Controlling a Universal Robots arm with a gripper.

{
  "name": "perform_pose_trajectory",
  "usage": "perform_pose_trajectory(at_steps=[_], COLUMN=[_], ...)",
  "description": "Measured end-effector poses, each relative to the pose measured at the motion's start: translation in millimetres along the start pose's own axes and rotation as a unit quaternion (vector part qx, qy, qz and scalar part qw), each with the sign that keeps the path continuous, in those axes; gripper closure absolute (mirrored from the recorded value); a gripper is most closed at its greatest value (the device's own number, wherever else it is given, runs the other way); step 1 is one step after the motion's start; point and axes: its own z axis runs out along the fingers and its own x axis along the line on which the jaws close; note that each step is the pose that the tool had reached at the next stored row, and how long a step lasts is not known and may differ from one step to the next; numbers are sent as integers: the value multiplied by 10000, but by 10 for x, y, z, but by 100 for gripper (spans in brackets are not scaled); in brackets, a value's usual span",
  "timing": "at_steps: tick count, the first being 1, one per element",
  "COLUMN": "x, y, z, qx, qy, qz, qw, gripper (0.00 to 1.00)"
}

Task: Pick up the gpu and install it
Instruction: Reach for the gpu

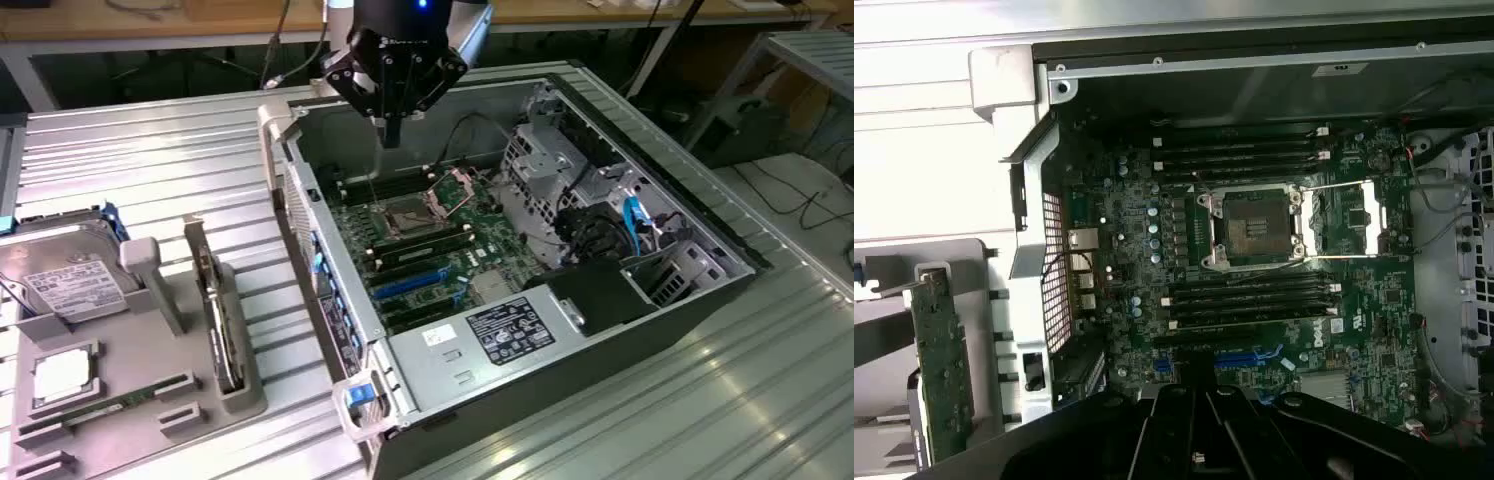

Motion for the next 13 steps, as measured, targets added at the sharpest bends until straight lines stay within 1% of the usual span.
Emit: perform_pose_trajectory(at_steps=[7,13], x=[73,112], y=[-7,-10], z=[-2,-3], qx=[0,0], qy=[0,0], qz=[0,0], qw=[10000,10000], gripper=[89,89])
